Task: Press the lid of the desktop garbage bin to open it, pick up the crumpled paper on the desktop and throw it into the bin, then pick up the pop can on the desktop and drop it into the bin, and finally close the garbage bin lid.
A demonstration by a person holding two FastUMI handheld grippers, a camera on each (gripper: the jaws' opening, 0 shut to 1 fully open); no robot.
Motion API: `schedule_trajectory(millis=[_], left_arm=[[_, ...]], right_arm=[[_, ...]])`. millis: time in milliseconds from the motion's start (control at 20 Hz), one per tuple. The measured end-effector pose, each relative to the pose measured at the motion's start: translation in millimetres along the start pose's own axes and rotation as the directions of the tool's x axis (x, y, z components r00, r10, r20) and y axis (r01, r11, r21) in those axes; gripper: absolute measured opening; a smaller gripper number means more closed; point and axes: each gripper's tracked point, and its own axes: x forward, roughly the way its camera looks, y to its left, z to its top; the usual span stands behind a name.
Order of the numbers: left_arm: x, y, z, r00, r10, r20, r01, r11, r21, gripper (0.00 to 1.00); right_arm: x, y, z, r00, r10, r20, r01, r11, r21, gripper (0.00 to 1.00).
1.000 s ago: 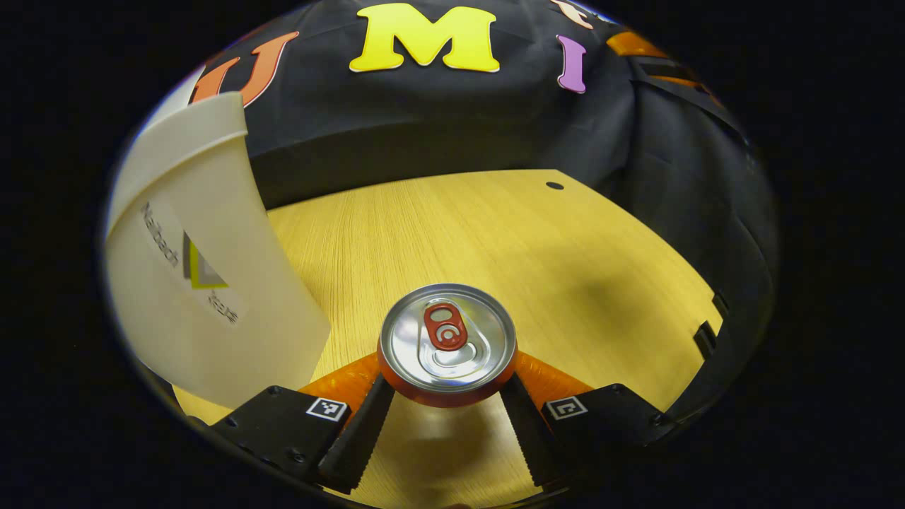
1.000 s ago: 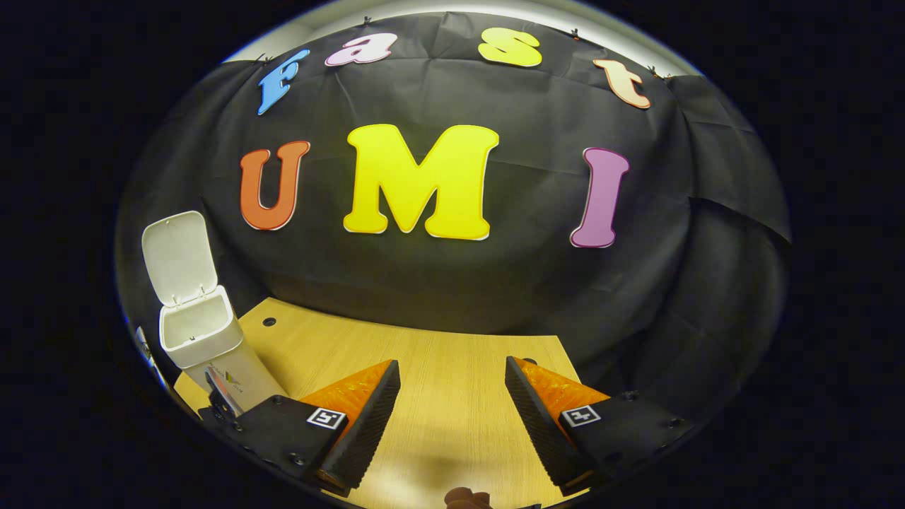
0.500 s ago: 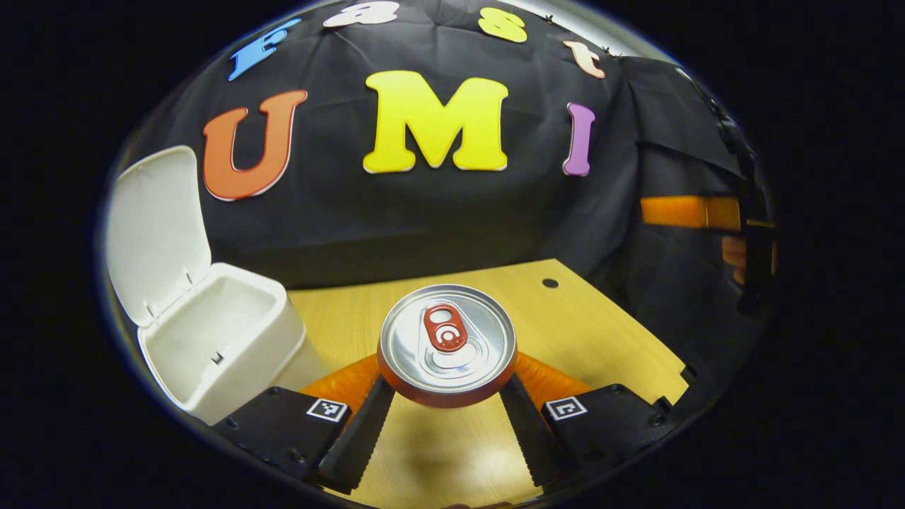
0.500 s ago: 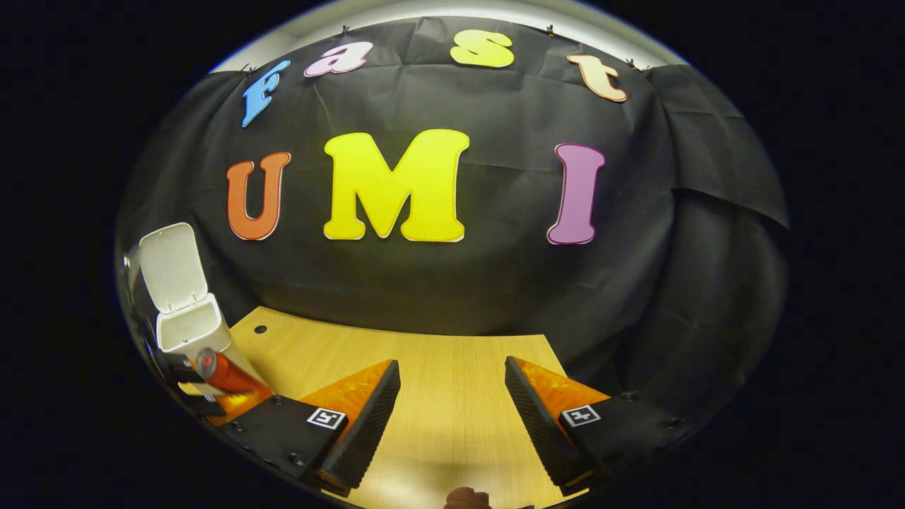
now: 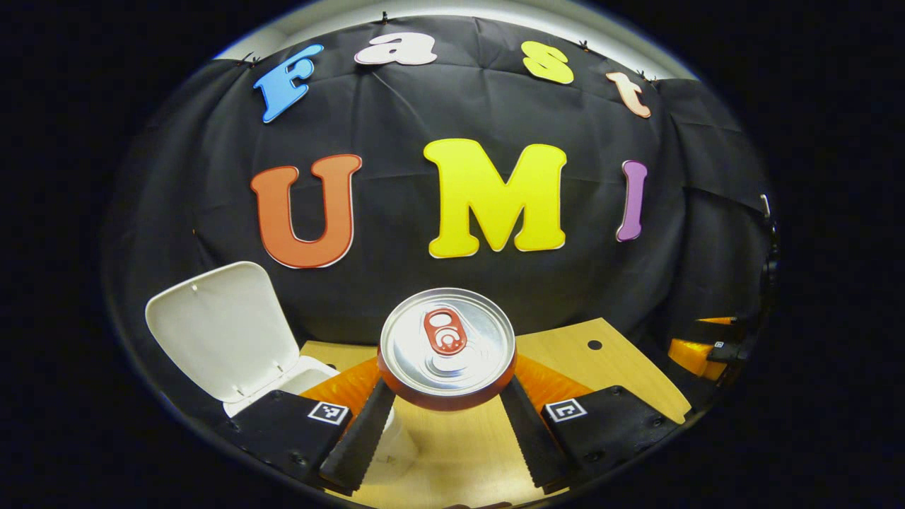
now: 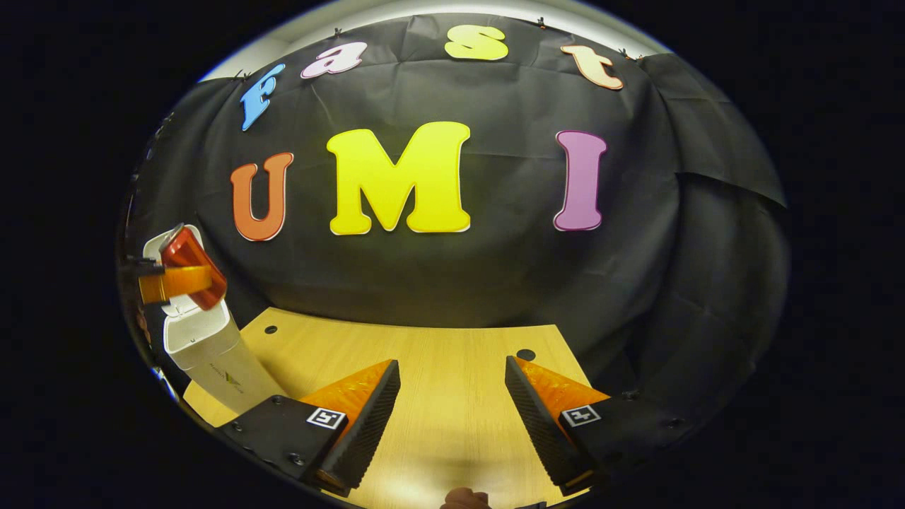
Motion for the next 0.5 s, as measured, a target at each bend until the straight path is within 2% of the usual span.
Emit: schedule_trajectory(millis=[150,350,500], left_arm=[[-1.9,34.0,3.5,0.998,0.068,-0.005,-0.068,0.997,-0.025,0.85],[-4.8,82.0,-19.4,0.983,0.171,-0.067,-0.176,0.982,-0.066,0.86],[-5.2,107.2,-41.3,0.974,0.198,-0.113,-0.210,0.972,-0.105,0.86]], right_arm=[[4.7,16.1,-4.6,0.999,0.035,-0.010,-0.035,0.999,-0.019,0.94],[13.4,38.4,-11.7,0.997,0.075,-0.032,-0.076,0.997,-0.029,0.94],[17.7,56.6,-14.1,0.993,0.109,-0.039,-0.111,0.993,-0.042,0.94]])
